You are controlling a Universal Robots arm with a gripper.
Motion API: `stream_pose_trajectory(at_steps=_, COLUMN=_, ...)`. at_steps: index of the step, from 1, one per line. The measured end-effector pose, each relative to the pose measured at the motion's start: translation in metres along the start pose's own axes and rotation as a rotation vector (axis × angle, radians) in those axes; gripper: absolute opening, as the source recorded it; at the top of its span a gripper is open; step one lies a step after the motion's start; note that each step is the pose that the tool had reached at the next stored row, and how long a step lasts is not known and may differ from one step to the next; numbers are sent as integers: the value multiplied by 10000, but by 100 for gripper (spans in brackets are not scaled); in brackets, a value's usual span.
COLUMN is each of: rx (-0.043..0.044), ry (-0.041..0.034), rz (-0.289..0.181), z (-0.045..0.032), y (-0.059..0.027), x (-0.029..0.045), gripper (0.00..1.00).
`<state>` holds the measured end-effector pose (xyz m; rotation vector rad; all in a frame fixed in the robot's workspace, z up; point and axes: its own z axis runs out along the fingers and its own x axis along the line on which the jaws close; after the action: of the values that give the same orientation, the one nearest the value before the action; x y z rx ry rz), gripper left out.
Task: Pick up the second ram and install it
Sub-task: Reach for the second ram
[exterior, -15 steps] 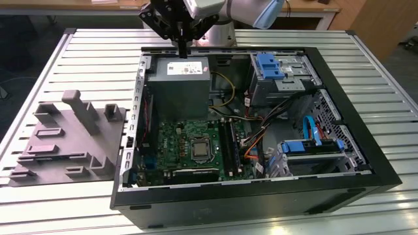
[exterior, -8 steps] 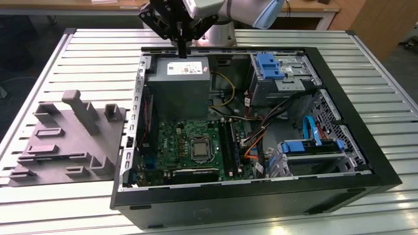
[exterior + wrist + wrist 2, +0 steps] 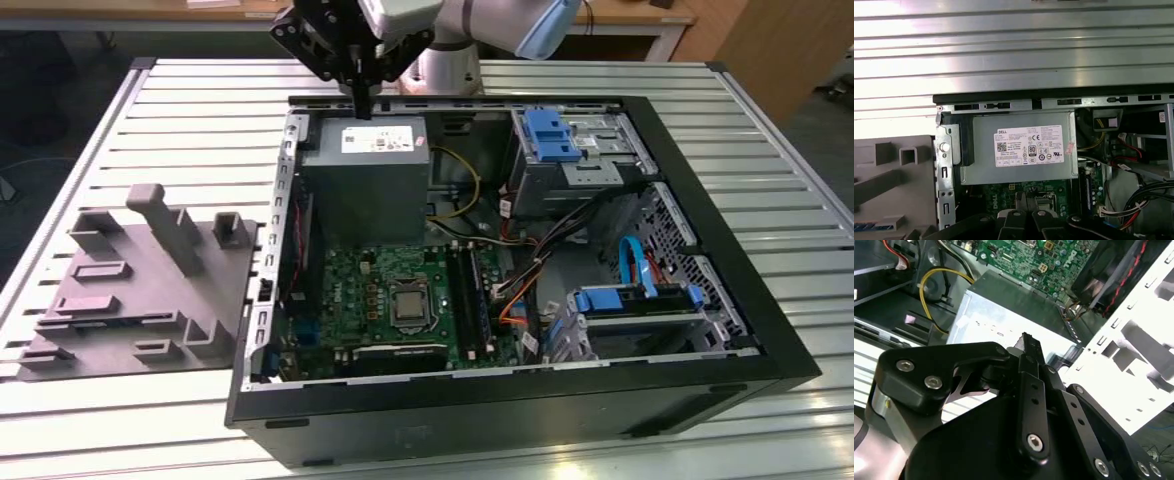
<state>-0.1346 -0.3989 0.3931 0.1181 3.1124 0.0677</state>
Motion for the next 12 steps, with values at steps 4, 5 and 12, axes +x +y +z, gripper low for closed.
stream_pose_trajectory(at_steps=4, rx=0, ry=-3, rz=-1, z=-2, y=-7, x=92, gripper=10)
stream_pose_trajectory(at_steps=5, rx=0, ry=-5, rz=-2, z=-3, y=-9, x=114, gripper=10)
stream_pose_trajectory(at_steps=12, rx=-3, ry=-24, rz=-3, z=-6, y=-20, x=270, gripper=10)
